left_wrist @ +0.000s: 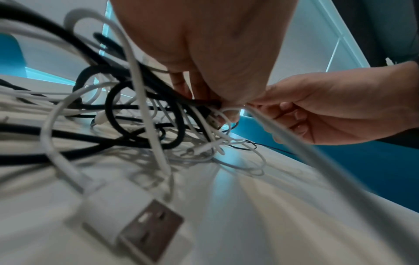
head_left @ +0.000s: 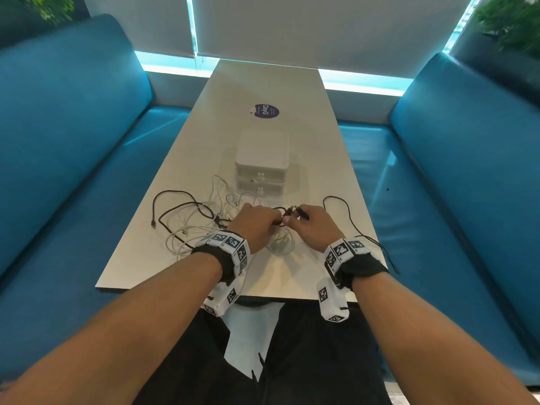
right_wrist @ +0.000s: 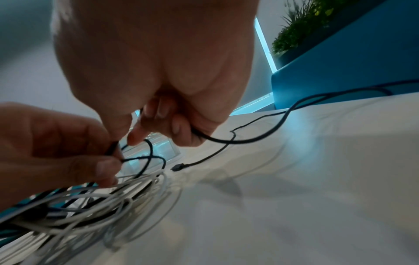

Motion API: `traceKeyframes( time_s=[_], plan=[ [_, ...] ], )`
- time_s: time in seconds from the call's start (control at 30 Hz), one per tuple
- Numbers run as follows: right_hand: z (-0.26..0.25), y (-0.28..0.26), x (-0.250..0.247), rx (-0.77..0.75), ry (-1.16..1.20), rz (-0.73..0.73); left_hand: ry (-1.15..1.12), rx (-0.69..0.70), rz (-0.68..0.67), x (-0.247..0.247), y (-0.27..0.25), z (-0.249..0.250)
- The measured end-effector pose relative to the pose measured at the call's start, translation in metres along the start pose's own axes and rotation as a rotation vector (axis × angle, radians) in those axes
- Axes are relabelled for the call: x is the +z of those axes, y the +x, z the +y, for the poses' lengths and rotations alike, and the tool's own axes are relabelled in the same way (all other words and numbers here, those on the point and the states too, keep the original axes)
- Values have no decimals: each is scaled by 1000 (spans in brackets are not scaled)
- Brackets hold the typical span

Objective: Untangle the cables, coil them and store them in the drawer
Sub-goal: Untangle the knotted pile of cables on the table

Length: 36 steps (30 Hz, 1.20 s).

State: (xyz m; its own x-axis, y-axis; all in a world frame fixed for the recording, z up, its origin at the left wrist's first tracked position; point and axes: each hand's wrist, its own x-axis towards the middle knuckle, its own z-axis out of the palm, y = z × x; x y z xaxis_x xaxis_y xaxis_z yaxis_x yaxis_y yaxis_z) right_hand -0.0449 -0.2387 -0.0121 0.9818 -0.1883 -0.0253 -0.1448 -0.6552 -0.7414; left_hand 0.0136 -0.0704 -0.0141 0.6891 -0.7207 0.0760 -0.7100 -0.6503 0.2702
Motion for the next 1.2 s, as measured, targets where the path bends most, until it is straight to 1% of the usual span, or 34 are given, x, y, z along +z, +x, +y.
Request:
traceKeyframes(
  time_s=[0.1,0.23,0.33,0.43,0.57,0.67,0.77,0.87,0.97,1.1,1.2],
  plan=[
    [-4,3,5,-15,4,-14,-131,-75,107,-1,-1,-2],
    [-12,6,12,-25,-2,-41,-233,-124,138,-4,-3,-5],
    [-11,6,19,-22,-30,-81,-245,-131,83,-4,-2,-9],
    [-12,7,22,14,38,-76,-237,-103,22,-2,-3,-11],
    [-18,7,19,38,141,-86,-244,-73,42,1,-4,-9],
    [-17,8,20,40,154,-92,-263,-88,62,1,-3,-10],
    [-14,11,24,65,66,-60,-176,-98,23,1,-2,-12],
    [-7,11,23,136,-83,-23,-80,-100,-25,-1,-4,-16],
    [-3,9,20,167,-126,-48,6,-51,-61,-2,-5,-18],
    [-14,5,20,109,-71,-73,57,-68,-163,1,-3,-14],
    [-25,8,24,14,-42,-99,114,-64,-183,-1,-3,-8]
  ],
)
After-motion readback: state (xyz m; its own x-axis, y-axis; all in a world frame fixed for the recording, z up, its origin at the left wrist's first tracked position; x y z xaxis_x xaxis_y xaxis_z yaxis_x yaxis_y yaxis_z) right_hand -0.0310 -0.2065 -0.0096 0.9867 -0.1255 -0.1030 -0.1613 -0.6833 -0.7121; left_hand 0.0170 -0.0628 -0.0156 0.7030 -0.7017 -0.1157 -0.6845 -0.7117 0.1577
